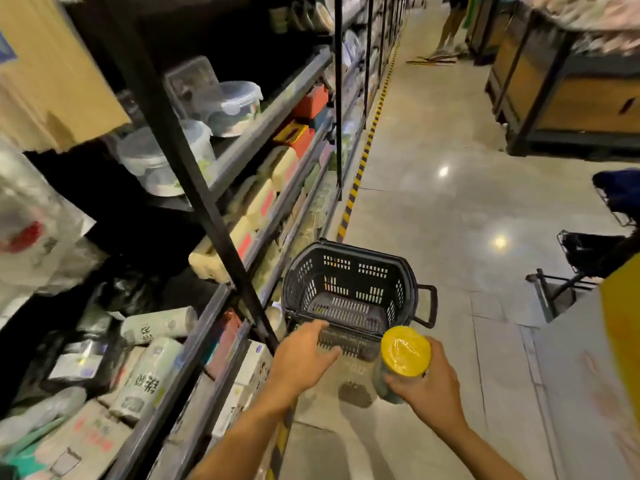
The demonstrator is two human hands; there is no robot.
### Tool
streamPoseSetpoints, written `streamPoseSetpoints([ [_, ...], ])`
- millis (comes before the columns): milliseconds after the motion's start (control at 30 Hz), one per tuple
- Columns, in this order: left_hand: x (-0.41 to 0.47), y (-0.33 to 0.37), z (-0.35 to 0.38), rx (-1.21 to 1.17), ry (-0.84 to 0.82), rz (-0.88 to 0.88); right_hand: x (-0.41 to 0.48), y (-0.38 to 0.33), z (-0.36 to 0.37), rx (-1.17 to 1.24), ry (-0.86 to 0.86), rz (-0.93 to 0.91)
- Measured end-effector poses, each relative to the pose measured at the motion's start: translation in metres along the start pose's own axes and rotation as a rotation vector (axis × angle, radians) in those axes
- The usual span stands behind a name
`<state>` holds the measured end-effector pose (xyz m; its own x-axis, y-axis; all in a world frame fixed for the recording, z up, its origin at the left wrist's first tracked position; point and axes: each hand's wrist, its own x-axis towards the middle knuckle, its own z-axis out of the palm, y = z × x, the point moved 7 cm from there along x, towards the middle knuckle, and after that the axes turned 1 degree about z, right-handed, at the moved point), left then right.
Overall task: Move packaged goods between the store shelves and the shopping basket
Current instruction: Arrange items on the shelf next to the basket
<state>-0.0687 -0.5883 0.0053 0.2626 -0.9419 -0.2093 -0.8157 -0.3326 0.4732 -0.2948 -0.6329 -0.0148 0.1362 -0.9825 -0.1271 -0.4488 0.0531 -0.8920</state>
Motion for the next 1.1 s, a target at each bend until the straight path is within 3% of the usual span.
streamPoseSetpoints([
  [333, 0.169, -0.029, 0.000, -0.012, -0.084, -0.020, 0.156, 0.014, 0.040, -0.071, 0.031, 0.133],
  [600, 0.291, -0.069, 0.031, 0.039, -0.122, -0.051, 0.283, 0.055, 0.089, -0.186, -0.077, 0.183],
  [833, 0.367, -0.121, 0.152, 0.151, -0.184, 0.012, 0.357, 0.158, 0.154, -0.306, -0.140, 0.234],
  [933, 0.377, -0.136, 0.227, 0.205, -0.313, 0.087, 0.375, 0.218, 0.184, -0.403, -0.161, 0.307],
  [1100, 0.377, -0.172, 0.312, 0.163, -0.319, 0.078, 0.388, 0.306, 0.225, -0.506, -0.175, 0.445],
])
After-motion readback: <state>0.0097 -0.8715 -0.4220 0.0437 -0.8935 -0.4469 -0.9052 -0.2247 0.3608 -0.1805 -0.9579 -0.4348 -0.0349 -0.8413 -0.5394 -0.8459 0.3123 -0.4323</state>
